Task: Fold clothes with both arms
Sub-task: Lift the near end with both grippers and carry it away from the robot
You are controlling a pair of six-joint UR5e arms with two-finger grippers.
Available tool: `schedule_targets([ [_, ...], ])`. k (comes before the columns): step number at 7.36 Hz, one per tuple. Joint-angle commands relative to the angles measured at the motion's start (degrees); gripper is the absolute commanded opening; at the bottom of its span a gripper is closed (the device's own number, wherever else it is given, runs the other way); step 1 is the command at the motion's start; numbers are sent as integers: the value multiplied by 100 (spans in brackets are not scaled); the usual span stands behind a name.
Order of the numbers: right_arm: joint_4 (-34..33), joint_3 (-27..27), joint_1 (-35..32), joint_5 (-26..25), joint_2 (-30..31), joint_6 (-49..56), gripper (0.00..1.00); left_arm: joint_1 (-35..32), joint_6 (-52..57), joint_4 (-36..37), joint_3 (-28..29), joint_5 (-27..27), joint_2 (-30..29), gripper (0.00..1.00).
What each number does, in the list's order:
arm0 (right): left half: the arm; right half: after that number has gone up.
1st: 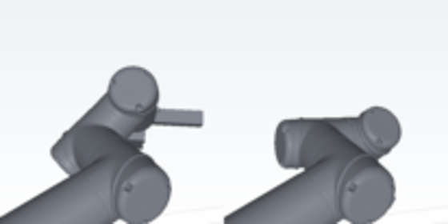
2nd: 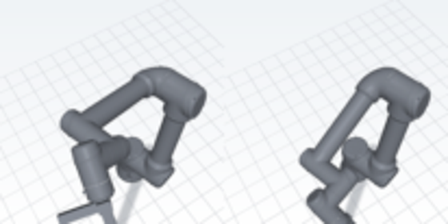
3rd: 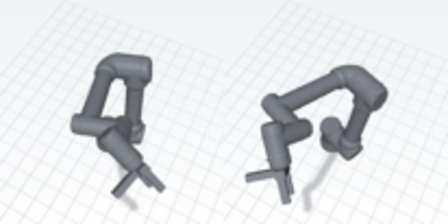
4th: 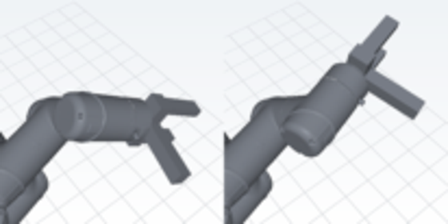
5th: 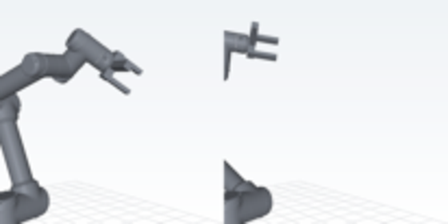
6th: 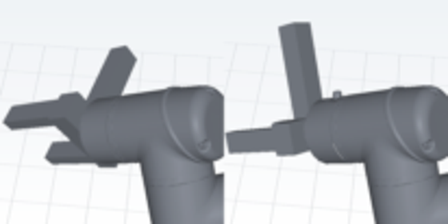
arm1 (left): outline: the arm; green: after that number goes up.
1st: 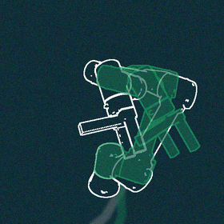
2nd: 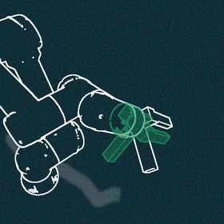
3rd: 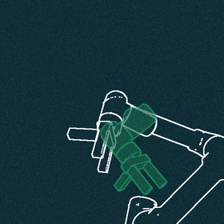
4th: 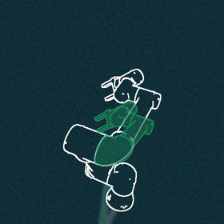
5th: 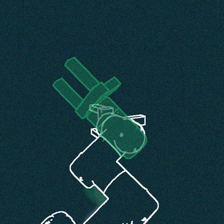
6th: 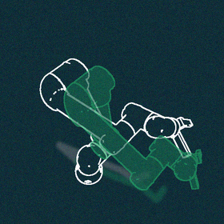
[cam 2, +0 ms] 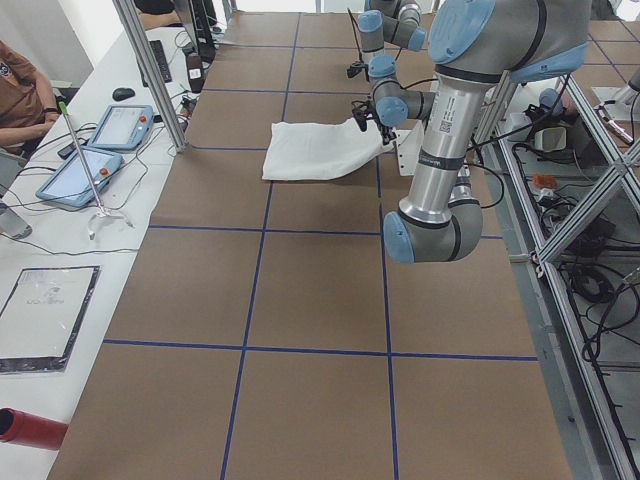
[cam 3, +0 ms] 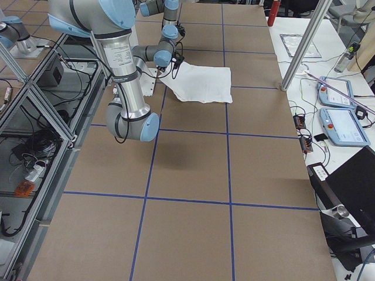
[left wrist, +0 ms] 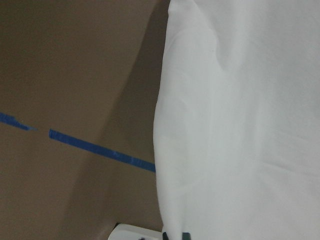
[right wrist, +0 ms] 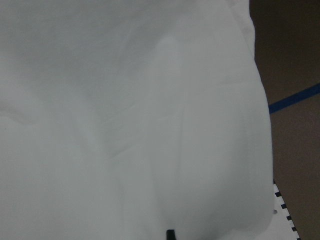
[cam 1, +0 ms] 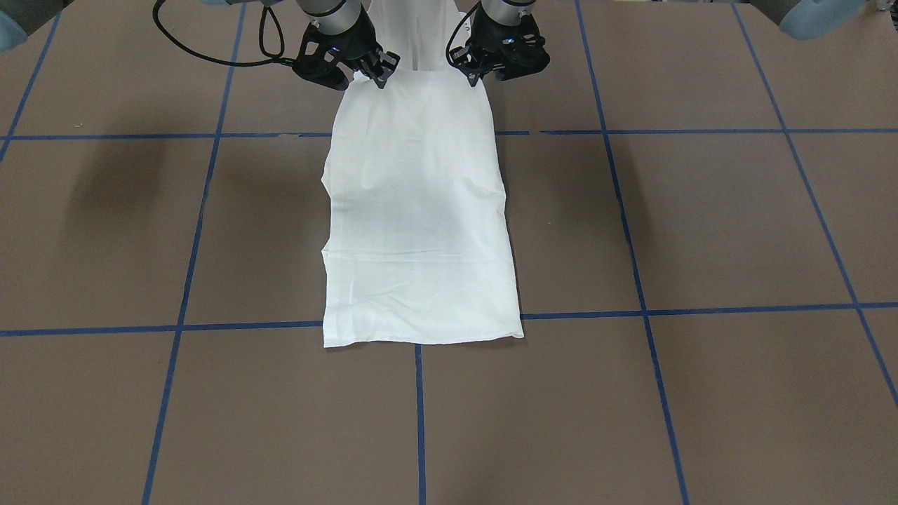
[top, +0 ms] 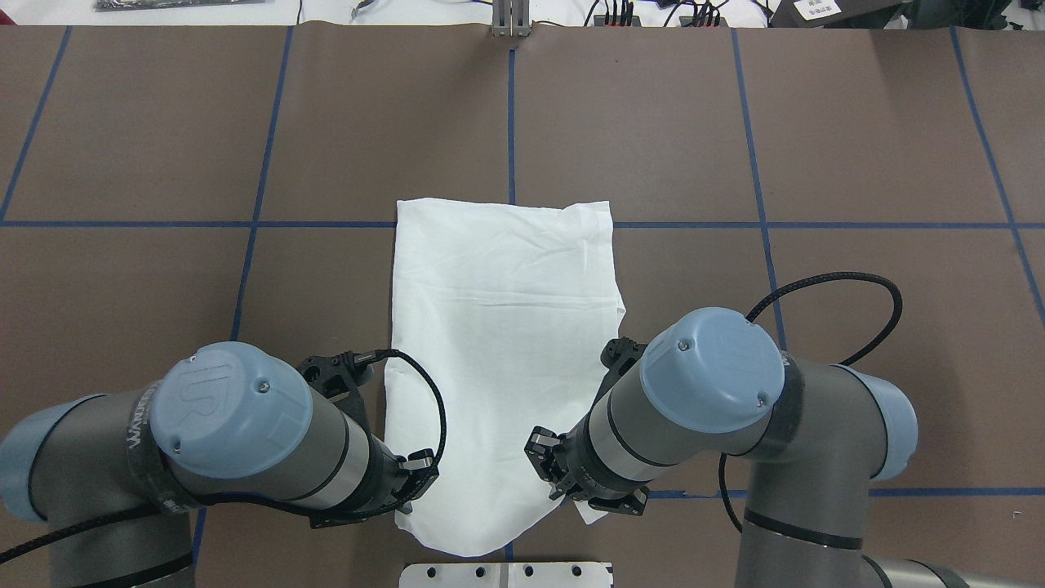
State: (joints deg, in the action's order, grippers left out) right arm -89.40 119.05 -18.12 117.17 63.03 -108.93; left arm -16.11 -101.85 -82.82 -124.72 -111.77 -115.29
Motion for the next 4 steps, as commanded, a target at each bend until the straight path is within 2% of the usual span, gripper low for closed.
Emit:
schedule_targets([
  [1,19,-110,-584,-9,-53,686,0,-642,103,56,-26,-46,-80,0],
  [3,28,-311,-894,-280,-219,1187,0,-1304,357,-6,271,-213,-343,0],
  [4,37,-695,-1026,-360,-473,1234,0,-1525,394,-207,621,-240,-484,0],
])
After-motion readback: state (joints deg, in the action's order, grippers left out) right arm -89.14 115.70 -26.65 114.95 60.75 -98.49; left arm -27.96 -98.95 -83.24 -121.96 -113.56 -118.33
